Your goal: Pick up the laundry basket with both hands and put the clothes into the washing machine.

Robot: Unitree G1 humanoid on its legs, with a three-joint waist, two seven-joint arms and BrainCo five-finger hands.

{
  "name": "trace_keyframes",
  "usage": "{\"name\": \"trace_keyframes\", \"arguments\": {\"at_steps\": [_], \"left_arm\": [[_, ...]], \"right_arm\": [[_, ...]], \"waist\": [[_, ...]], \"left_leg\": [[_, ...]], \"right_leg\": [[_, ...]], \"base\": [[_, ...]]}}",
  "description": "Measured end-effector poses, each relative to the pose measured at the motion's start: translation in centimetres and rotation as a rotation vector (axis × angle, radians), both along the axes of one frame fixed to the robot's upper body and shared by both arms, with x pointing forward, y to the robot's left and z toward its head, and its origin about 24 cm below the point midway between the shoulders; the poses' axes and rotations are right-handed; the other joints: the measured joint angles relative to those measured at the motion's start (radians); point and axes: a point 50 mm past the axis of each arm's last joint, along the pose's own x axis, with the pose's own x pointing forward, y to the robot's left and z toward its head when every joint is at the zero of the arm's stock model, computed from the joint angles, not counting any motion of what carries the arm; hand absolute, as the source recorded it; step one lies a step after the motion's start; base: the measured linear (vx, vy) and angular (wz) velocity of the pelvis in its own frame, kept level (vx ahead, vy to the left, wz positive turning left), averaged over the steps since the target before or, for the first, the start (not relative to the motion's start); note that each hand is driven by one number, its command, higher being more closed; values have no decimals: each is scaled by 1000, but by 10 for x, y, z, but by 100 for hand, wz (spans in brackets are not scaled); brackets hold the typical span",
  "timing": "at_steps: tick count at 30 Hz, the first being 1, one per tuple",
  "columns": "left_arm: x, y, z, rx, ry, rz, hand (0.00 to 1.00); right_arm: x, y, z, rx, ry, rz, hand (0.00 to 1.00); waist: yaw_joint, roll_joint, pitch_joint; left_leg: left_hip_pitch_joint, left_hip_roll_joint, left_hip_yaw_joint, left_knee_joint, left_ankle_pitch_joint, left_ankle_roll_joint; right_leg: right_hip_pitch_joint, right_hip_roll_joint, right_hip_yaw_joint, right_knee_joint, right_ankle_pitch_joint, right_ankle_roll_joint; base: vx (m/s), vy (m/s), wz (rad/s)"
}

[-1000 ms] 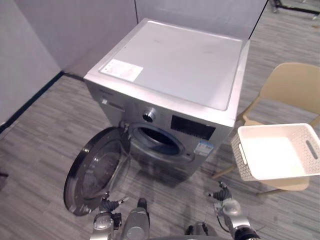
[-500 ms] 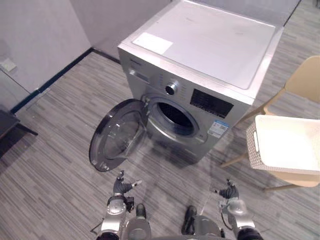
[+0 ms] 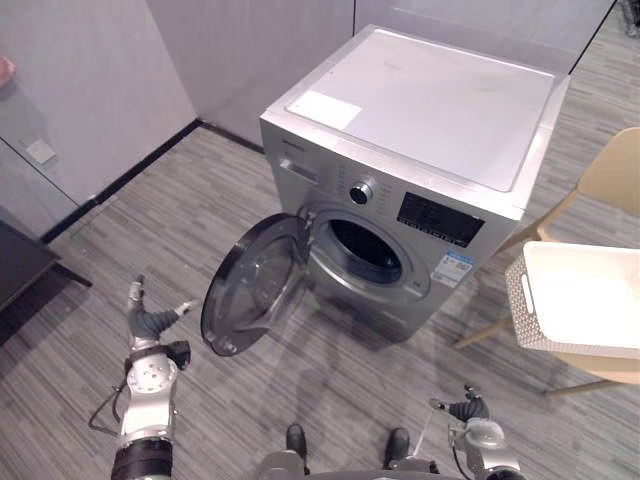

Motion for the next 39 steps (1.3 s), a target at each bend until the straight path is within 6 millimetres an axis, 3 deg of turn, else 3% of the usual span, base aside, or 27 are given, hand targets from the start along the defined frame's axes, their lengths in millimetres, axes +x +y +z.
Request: {"name": "trace_keyframes", "arguments": {"at_steps": [4, 8, 11, 16, 21, 25, 28, 30, 32, 33, 35, 37, 39], "left_arm": [[19, 18, 7, -36, 3, 81, 0], [56, 35, 46, -44, -79, 99, 0], [86, 30, 78, -90, -171, 77, 0], [124, 11, 131, -141, -317, 17, 0], [137, 1, 163, -149, -426, -26, 0], [142, -13, 160, -170, -442, -54, 0], [143, -29, 145, -210, -446, -76, 0], [138, -43, 125, -250, -432, -97, 0], [129, -73, 85, -365, -369, -140, 0], [126, -83, 75, -392, -348, -159, 0], [107, -126, 27, -481, -191, -249, 0], [87, -159, -3, -539, -75, -320, 0], [71, -185, -13, -578, -39, -409, 0]], "right_arm": [[22, 4, 9, -4, -54, 36, 0], [36, 24, 16, 14, -113, 96, 0], [45, 28, 25, 12, -169, 111, 0], [55, 26, 41, 8, -269, 84, 0], [60, 24, 51, 3, -331, 55, 0], [62, 25, 53, 8, -345, 50, 0], [63, 25, 54, 9, -354, 50, 0], [63, 27, 54, 14, -353, 47, 0], [64, 32, 53, 26, -353, 47, 0], [65, 33, 54, 27, -355, 48, 0], [68, 36, 55, 33, -361, 53, 0], [67, 40, 52, 34, -346, 64, 0], [63, 43, 48, 37, -321, 73, 0]], "waist": [[3, -38, 18], [6, -123, 72], [11, -156, 113], [31, -170, 171], [53, -173, 208], [61, -173, 208], [61, -173, 208], [60, -173, 209], [59, -171, 209], [58, -171, 209], [54, -171, 210], [52, -170, 211], [51, -168, 212]], "left_leg": [[-95, 9, 27, 22, 11, 1], [-196, 37, 52, 93, 5, -1], [-284, 69, 60, 173, -17, -11], [-406, 121, 54, 264, -36, -25], [-450, 141, 23, 274, -23, -44], [-453, 136, 14, 265, -19, -43], [-434, 115, 10, 239, -2, -36], [-410, 101, 11, 226, 0, -35], [-375, 80, 13, 201, 2, -32], [-370, 74, 14, 198, 1, -33], [-349, 51, 20, 170, 5, -28], [-327, 42, 28, 160, 6, -20], [-296, 38, 37, 148, 6, -18]], "right_leg": [[-106, 4, 38, 9, 27, -10], [-208, 19, 80, 38, 45, -30], [-269, 36, 99, 40, 69, -42], [-342, 71, 107, 17, 98, -47], [-359, 98, 88, -3, 109, -55], [-357, 95, 79, -4, 111, -53], [-346, 81, 74, -4, 115, -52], [-328, 70, 74, -4, 118, -54], [-302, 55, 75, -6, 116, -42], [-299, 50, 76, -6, 116, -39], [-293, 31, 84, -7, 117, -31], [-277, 26, 101, -11, 116, -24], [-256, 24, 116, -11, 110, -17]], "base": [[-80, -3, -21], [-117, -24, -22], [-131, -45, -21], [-101, -45, -14], [-10, -62, 6], [33, -3, 9], [53, 26, 13], [46, 33, 11], [46, 56, 10], [40, 78, 7], [42, 81, 4], [66, 61, -3], [88, 38, -11]]}}
